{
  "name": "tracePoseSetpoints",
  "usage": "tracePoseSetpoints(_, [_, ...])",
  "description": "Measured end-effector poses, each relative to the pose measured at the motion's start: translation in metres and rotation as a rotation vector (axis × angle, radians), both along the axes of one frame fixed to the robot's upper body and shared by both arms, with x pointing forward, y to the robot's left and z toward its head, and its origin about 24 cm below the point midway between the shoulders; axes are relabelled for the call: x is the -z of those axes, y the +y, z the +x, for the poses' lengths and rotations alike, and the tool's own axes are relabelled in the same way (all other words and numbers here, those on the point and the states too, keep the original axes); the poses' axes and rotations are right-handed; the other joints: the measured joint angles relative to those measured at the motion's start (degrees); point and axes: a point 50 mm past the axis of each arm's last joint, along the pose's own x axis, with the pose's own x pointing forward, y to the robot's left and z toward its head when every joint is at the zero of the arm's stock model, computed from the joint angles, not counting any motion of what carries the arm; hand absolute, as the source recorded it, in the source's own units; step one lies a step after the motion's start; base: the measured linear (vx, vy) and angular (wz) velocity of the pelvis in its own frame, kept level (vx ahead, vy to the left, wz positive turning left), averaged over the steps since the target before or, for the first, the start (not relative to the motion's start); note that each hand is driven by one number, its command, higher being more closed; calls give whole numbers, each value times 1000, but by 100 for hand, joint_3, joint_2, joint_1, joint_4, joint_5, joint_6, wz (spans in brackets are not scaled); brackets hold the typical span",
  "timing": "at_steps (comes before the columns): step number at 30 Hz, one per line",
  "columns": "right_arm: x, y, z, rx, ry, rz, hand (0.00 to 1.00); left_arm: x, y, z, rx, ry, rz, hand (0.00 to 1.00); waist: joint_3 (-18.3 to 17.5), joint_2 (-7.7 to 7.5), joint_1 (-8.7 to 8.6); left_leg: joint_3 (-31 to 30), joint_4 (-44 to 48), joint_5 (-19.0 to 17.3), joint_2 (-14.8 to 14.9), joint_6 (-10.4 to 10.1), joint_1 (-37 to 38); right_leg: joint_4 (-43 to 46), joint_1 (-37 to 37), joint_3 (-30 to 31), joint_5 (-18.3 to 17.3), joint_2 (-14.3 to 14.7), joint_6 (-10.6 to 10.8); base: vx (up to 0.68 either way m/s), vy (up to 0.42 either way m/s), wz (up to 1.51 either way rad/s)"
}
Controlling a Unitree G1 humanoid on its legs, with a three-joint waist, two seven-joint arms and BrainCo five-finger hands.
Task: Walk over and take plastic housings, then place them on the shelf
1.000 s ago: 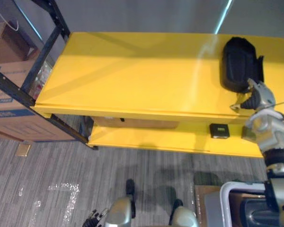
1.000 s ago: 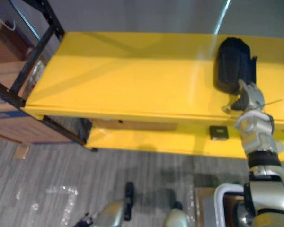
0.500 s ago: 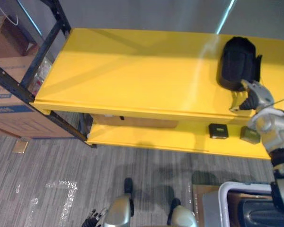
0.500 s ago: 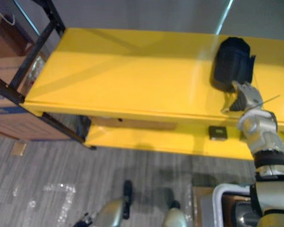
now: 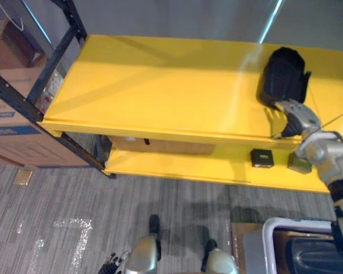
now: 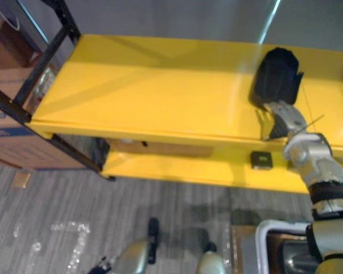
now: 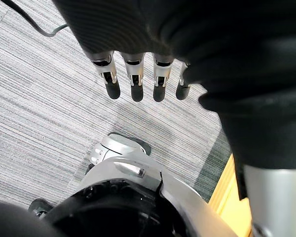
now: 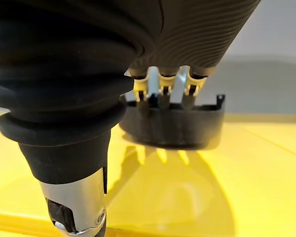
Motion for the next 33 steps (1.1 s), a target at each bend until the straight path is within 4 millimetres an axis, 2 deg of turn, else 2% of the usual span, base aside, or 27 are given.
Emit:
tracePoseSetpoints(4, [2, -1, -3, -3, -45, 10, 0, 0, 0, 0, 0, 0, 0, 0, -1, -2, -2, 0, 0, 0, 13, -1, 0, -1, 0, 2, -2, 13, -4, 0, 0, 0])
tracePoseSetpoints(7, [4, -5, -12, 6, -180, 42, 0, 0, 0, 0, -1, -2, 0, 0, -2, -2, 0, 1, 0, 0, 8, -1, -25, -7, -20, 15, -2, 12, -4, 0, 0, 0])
tracePoseSetpoints(9, [-4, -8, -20, 23, -338, 83, 0, 0, 0, 0, -2, -4, 1, 0, -3, 0, -13, 22, 3, 0, 10, -1, -51, -6, -66, 64, 3, 15, -1, 4, 3, -6])
tracePoseSetpoints(10, [-18, -13, -25, 55, -485, 111, 0, 0, 0, 0, -3, -6, 1, 0, -7, 8, -55, 55, 17, 0, 13, 0, -100, -2, -132, 92, 17, 15, 1, 3, 5, -8])
tracePoseSetpoints(12, [-33, -21, -32, 94, -620, 135, 0, 0, 0, 0, -4, -7, 1, 0, -9, 10, -80, 125, 17, 0, 22, 0, -125, -1, -194, 140, 61, 12, 3, 8, 12, -14])
tracePoseSetpoints(14, [-40, -27, -39, 132, -681, 143, 0, 0, 0, 1, -5, -12, 3, 0, -9, 11, -122, 144, 18, -2, 19, 3, -122, -8, -197, 173, 77, 10, 10, 12, 14, -8])
tracePoseSetpoints(21, [-31, -34, -43, 171, -631, 160, 0, 0, -2, 1, -11, -20, 9, 0, -26, 40, -165, 159, 21, 0, 22, 4, -96, 5, -194, 217, 80, 12, 11, -4, 2, -1])
tracePoseSetpoints(26, [-30, -32, -43, 138, -612, 253, 0, 1, -2, -1, -11, -9, 7, 0, -64, 82, -195, 168, 19, 2, 9, 7, -93, -1, -195, 237, 96, -1, 26, 0, 0, 0])
tracePoseSetpoints(29, [-28, -28, -40, 88, -564, 448, 0, 3, -3, -5, -12, 8, 3, 0, -125, 122, -196, 169, 17, 4, 8, 9, -90, -1, -195, 239, 101, -1, 28, 0, 0, 0])
tracePoseSetpoints(31, [-27, -23, -34, 38, -502, 668, 0, 4, -5, -6, -7, 14, -2, 0, -170, 175, -195, 169, 17, 7, 8, 12, -87, 1, -195, 239, 104, -1, 29, 0, 0, 0])
tracePoseSetpoints(33, [-29, -16, -27, -8, -483, 814, 0, 4, -5, -6, -6, 16, -3, 0, -180, 194, -194, 198, -118, 62, 5, 30, 11, 3, -178, 261, 105, -2, 27, 1, -2, -6])
